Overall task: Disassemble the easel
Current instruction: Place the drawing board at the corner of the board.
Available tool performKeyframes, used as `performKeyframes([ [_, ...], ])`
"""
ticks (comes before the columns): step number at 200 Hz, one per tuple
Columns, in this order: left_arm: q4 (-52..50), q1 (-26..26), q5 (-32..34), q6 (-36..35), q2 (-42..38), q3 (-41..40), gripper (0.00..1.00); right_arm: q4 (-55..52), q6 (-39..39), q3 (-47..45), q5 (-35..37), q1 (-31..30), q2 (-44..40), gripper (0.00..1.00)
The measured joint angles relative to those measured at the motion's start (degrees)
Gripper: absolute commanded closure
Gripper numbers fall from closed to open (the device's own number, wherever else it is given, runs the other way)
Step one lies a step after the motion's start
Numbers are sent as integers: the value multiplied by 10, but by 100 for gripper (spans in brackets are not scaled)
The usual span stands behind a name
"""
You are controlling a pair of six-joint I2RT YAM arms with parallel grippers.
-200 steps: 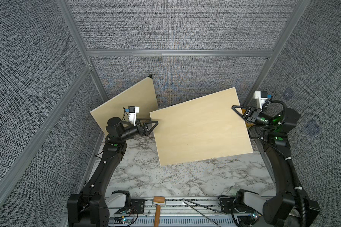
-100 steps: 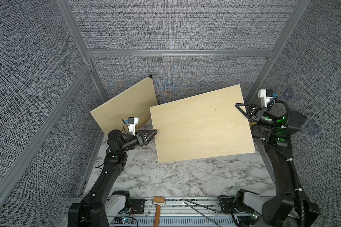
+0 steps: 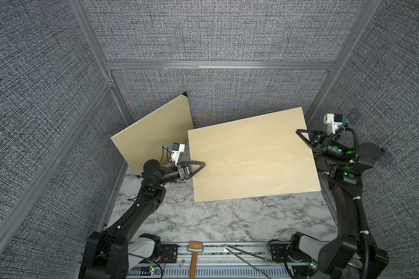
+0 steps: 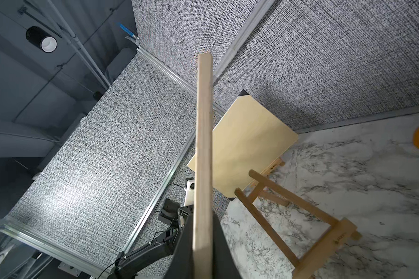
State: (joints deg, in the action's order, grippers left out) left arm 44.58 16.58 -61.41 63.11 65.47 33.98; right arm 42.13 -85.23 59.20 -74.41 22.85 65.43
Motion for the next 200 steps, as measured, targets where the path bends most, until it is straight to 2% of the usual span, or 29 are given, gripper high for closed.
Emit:
performKeyframes([
  [23, 17, 11, 11, 17, 15, 3, 79, 12, -17, -5, -5, 7, 3, 100],
  [40, 43, 11, -8, 76, 11, 3, 100, -33, 37, -3, -9, 15, 0, 100],
  [51, 71, 11, -19, 134, 2, 8, 100, -107, 110, 2, -5, 20, -1, 100],
  [58, 69, 12, -17, 148, -3, 9, 100, -167, 154, 12, -3, 20, -2, 93],
  [69, 66, 13, -12, 145, -3, 5, 100, -266, 213, 30, 6, 21, -10, 84],
  [84, 49, 17, -7, 138, -1, -4, 100, -389, 315, 41, 23, 23, -13, 78],
  [103, 50, 24, 4, 127, -2, -14, 100, -488, 396, 21, 60, 25, -13, 67],
  [125, 52, 37, 20, 113, 6, -30, 100, -552, 444, -16, 101, 29, -23, 61],
  [200, 39, 87, 88, 125, 19, -89, 100, -588, 560, -131, 166, 45, -16, 60],
])
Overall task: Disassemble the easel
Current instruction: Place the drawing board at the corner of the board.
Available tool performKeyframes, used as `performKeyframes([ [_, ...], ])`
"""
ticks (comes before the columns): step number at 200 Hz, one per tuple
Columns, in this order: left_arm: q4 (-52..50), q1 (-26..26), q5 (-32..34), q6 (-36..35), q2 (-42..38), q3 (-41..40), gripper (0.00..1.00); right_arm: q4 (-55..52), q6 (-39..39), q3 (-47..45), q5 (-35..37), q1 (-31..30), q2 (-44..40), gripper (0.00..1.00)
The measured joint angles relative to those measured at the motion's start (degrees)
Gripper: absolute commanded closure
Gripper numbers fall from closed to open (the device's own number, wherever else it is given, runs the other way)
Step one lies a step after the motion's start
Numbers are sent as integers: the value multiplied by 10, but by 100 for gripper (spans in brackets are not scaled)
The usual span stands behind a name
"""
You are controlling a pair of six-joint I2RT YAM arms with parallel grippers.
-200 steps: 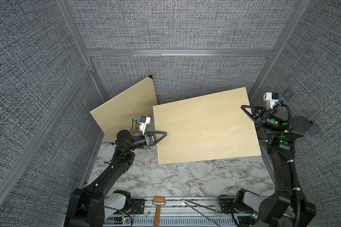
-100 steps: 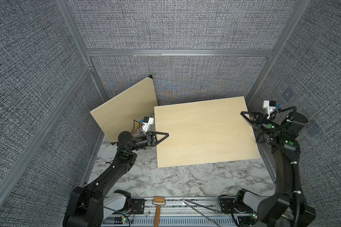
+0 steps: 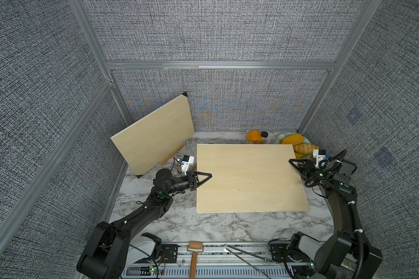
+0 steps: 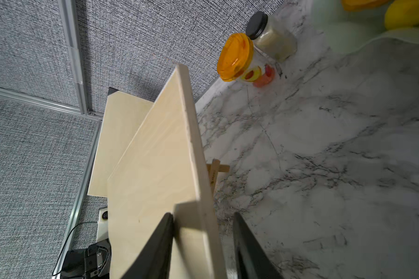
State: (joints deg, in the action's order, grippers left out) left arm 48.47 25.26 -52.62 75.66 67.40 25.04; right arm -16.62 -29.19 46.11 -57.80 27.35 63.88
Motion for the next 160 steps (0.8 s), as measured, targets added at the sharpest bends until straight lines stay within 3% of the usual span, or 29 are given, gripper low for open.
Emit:
performKeyframes([
  [32, -47, 21, 17, -23, 0, 7, 100, 23, 33, -44, 16, 7, 27, 60],
  [92, -129, 66, 60, -144, 8, 23, 100, 10, 53, -104, 124, 10, 47, 59],
  [160, -178, 103, 108, -147, 41, 35, 100, 21, 75, -143, 186, 10, 92, 56],
])
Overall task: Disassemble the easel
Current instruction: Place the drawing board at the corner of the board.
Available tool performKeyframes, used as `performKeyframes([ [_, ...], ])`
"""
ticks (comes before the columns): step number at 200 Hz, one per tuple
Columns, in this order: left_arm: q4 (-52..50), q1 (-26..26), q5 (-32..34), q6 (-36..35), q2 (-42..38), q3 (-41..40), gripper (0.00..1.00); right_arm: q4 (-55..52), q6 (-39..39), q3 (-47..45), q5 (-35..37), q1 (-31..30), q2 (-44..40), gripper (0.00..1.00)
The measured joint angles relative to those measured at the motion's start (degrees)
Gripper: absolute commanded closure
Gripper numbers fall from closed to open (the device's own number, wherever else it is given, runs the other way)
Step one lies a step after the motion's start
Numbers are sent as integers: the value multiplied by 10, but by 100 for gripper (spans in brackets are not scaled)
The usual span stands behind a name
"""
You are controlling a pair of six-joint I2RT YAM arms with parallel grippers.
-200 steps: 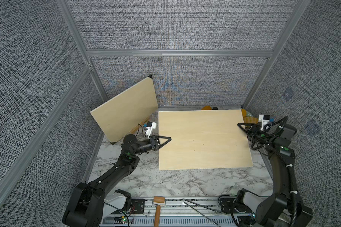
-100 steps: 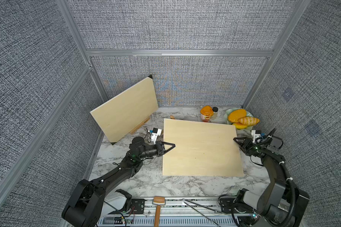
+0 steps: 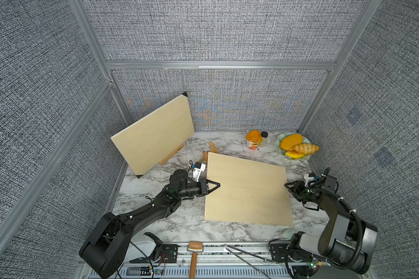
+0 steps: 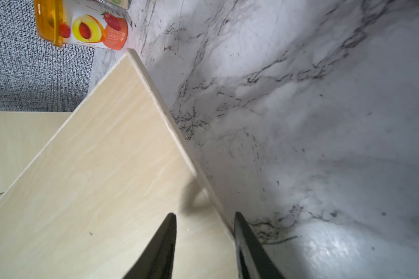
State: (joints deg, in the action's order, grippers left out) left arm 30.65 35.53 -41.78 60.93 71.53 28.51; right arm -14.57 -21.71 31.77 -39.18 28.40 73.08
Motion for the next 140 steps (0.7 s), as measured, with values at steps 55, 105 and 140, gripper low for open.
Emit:
performKeyframes([
  [55, -40, 15, 11, -8, 24, 37, 100, -65, 12, 27, 62, -3, -13, 42],
  [105, -91, 37, 24, -25, 45, 90, 100, -154, 12, 75, 177, -4, -97, 31],
  [140, -115, 53, 41, -24, 53, 107, 100, -177, 5, 101, 245, -4, -126, 30],
])
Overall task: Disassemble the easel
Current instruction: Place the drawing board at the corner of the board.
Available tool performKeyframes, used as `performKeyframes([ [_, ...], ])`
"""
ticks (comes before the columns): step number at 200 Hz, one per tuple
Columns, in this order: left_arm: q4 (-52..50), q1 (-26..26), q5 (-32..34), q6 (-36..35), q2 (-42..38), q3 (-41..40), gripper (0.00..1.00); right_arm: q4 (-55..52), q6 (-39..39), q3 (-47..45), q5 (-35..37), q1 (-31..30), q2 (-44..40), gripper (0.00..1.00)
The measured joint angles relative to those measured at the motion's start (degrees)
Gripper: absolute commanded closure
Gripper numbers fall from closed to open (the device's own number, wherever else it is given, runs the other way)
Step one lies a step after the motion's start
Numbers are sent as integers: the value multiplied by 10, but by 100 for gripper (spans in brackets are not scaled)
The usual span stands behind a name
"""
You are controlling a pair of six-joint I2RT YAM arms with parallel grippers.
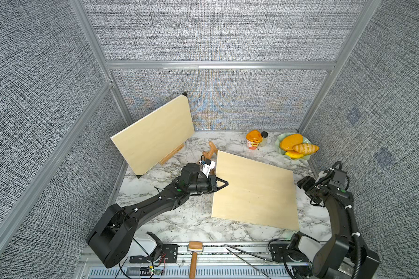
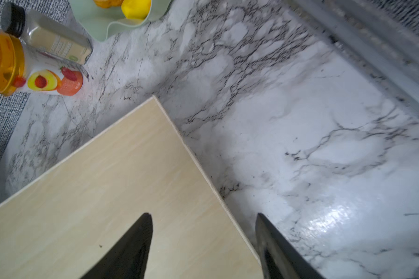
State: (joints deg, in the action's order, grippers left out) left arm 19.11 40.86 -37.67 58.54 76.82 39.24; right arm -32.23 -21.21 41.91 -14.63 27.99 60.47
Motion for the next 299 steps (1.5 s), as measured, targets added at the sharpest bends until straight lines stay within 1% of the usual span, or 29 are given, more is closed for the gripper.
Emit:
performKeyframes([
  [22, 10, 3, 0, 9, 8, -5, 100, -3, -2, 5, 19, 4, 6, 30],
  [53, 17, 5, -1, 22, 24, -3, 100, -5, -4, 17, 19, 19, 33, 30],
  [85, 22, 23, 7, 31, 44, 16, 100, 4, -6, 16, -27, 20, 38, 30],
  [115, 33, 58, 33, 59, 83, 41, 100, 14, -8, -7, -71, 19, 35, 30],
  [158, 104, 110, 75, 116, 151, 53, 100, 25, -5, -36, -111, 16, 43, 30],
  [187, 186, 137, 103, 159, 199, 44, 100, 32, -1, -46, -128, 13, 45, 30],
  [208, 223, 153, 127, 191, 216, 29, 100, 39, -1, -48, -140, 7, 48, 30],
  [230, 247, 172, 158, 202, 222, 24, 100, 45, -1, -49, -146, -5, 56, 30],
  [271, 308, 186, 201, 235, 244, -6, 100, 68, 0, -60, -150, -35, 78, 30],
  [299, 333, 185, 201, 241, 290, 22, 100, 96, 1, -57, -148, -61, 89, 30],
])
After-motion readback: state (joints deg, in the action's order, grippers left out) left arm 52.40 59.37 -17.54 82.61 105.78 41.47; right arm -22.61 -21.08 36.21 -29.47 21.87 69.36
